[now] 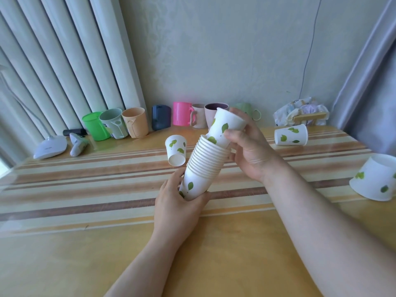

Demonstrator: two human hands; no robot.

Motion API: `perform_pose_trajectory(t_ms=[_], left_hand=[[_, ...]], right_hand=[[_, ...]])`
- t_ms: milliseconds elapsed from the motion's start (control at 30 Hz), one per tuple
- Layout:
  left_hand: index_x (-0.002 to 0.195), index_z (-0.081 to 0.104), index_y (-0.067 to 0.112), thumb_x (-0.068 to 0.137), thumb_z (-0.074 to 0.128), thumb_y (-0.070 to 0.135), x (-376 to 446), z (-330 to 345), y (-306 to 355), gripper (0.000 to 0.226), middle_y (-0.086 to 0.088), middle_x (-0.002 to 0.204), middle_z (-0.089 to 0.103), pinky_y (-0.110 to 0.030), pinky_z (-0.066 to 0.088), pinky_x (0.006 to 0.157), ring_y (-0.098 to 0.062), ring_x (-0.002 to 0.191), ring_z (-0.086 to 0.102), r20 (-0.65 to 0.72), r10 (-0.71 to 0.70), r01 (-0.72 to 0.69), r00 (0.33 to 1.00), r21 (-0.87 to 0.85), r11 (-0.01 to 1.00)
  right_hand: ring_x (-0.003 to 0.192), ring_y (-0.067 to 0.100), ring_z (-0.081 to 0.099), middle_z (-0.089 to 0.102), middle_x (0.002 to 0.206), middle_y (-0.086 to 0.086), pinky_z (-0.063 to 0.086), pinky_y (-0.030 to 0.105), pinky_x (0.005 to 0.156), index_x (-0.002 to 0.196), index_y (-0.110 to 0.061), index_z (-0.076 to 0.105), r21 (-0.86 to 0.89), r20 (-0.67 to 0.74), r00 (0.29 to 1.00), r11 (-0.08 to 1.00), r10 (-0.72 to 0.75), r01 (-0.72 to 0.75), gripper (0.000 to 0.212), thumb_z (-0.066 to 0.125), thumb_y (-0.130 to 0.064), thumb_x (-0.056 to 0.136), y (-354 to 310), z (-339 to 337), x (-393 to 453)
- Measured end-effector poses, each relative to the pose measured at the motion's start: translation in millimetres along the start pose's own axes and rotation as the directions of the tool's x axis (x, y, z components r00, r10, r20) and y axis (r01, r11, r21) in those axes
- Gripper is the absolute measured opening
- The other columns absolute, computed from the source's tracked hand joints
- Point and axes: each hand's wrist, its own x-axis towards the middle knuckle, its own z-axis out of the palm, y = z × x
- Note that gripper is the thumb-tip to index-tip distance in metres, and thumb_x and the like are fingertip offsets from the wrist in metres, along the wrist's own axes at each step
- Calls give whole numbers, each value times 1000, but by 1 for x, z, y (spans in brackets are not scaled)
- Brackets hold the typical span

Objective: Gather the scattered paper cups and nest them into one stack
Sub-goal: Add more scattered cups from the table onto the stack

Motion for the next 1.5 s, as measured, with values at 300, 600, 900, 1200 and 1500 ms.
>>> perform_pose_trajectory(t_ms=[300,600,900,1200,1500], left_hand=[[124,57,58,71,86,52,0,0,-2,60,25,111,71,-37,58,83,-2,103,65,-5,-25,25,1000,-42,999],[116,53,56,69,86,46,4,3,-8,58,23,111,71,-41,59,88,-4,107,67,-23,-48,46,999,-88,995],[99,43,77,71,85,48,3,2,-3,59,26,108,69,-33,56,83,-1,102,65,-37,-53,48,998,-106,993],[122,54,53,72,85,45,1,0,0,60,24,112,67,-44,58,91,-9,108,65,-7,-35,34,999,-76,997],[117,50,59,73,89,43,1,0,-1,61,18,108,68,-41,58,87,-10,106,65,34,17,-16,999,-30,999]], right_hand=[[93,24,70,77,102,0,56,37,77,133,-33,71,29,-136,986,996,93,-90,37,65,-31,96,13,-15,12],[146,41,42,43,161,14,42,49,113,164,-40,36,-600,-507,856,671,103,-436,87,64,-65,85,62,3,64],[120,35,52,62,105,-7,46,48,98,122,-37,50,-704,-423,904,604,66,-373,64,47,-70,67,75,11,57],[108,22,66,65,132,-6,55,37,79,131,-45,42,-497,-603,787,834,-133,-241,73,74,-31,67,32,-75,8],[111,31,71,71,132,11,66,37,76,138,-26,60,319,-429,902,942,48,102,46,73,-14,96,-1,-51,-29]])
